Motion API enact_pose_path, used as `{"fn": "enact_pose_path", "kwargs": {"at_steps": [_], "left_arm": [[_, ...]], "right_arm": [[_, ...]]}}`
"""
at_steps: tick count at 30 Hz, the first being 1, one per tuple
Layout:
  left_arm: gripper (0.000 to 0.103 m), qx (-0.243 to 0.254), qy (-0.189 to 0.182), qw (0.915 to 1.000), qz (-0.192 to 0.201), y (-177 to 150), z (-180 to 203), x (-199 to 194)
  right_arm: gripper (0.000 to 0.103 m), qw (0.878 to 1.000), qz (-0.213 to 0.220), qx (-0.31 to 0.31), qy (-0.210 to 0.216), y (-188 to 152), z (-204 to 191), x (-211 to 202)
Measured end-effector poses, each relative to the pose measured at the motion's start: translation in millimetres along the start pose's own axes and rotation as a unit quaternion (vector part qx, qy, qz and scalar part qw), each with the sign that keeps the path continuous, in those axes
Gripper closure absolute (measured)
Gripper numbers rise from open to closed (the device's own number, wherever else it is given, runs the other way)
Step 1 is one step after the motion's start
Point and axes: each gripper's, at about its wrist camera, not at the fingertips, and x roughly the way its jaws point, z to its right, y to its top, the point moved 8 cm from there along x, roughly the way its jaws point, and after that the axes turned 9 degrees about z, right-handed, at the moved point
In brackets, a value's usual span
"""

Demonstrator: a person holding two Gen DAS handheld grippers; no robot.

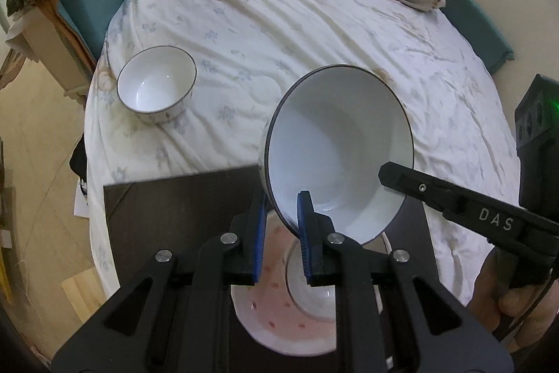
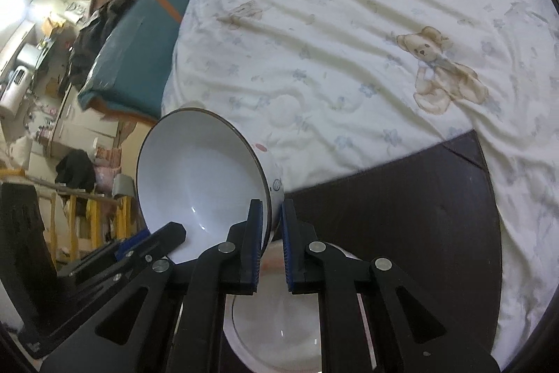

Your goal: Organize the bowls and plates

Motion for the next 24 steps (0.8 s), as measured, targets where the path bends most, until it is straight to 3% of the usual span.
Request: {"fn": "enact_pose_path", "kwargs": {"at_steps": [8,12,24], "left_arm": [[0.089,0.019,-0.018,0.9996,0.014,-39,14,-32],[0.089,0.022,-0.022,0.9995,0.0,-61,19,-31],[0.089,0.012,-0.023,0.9984,-0.051,-89,28,-3]], "right_arm": [[0.091,1.0,0.01,-0.013,0.015,-41,-6,-45],[0.091,1.0,0.009,-0.012,0.011,-61,-1,-57],[0.091,0.999,-0.037,0.027,-0.011,-104,36,-46]]}}
